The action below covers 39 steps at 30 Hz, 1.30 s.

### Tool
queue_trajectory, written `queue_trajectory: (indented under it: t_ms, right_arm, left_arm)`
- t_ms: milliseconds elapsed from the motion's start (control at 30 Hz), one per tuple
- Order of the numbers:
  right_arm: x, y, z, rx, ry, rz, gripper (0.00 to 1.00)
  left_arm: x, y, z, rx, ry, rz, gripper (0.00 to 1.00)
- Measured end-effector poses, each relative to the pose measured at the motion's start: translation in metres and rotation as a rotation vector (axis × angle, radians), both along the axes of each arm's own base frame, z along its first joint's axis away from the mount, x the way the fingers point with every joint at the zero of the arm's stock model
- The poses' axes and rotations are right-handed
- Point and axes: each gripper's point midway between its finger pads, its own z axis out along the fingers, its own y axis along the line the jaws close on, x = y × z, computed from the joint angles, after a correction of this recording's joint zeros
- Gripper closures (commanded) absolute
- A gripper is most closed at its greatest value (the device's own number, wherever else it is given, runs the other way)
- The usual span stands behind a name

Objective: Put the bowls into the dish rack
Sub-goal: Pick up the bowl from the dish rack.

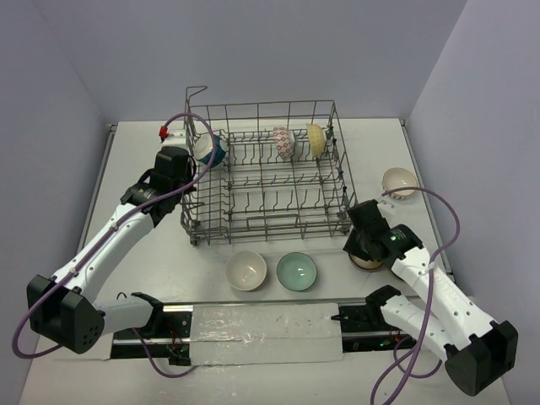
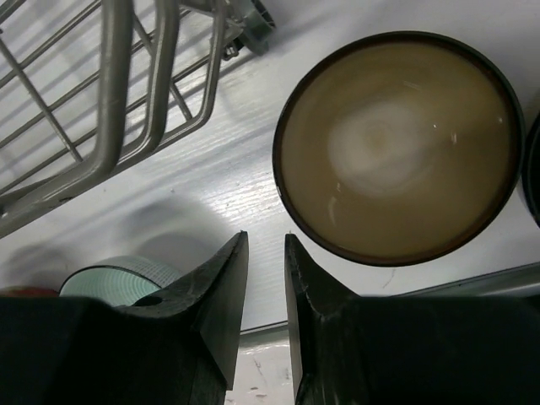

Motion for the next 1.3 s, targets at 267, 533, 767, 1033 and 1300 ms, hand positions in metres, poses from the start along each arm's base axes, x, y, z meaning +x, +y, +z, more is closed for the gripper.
queue_trajectory:
  t_ms: [267,533,767,1033,1300]
  right_arm:
    - [0.001,-0.006,-0.006,-0.019,0.011,-0.077,0.67]
    - [-0.008,-0.008,-0.037,-0.011,0.035,-0.126,0.67]
    - [0.002,-0.005,-0.048,-0.010,0.019,-0.127,0.66]
    - [0.012,0.000,-0.055,-0.015,0.014,-0.108,0.83]
    - [0.015,-0.001,-0.054,-0.036,-0.001,-0.076,1.00]
  left_arm:
    - [0.000,0.000,0.000,-0.002,-0.001,-0.005,1.00]
    - [-0.002,0.000,0.000,-0.005,-0.003,-0.009,1.00]
    - [-0.002,0.001,0.000,-0.003,-0.003,-0.014,1.00]
    - [-0.002,0.001,0.000,-0.001,-0.001,-0.016,1.00]
    - [-0.002,0.001,0.000,-0.002,-0.001,-0.016,1.00]
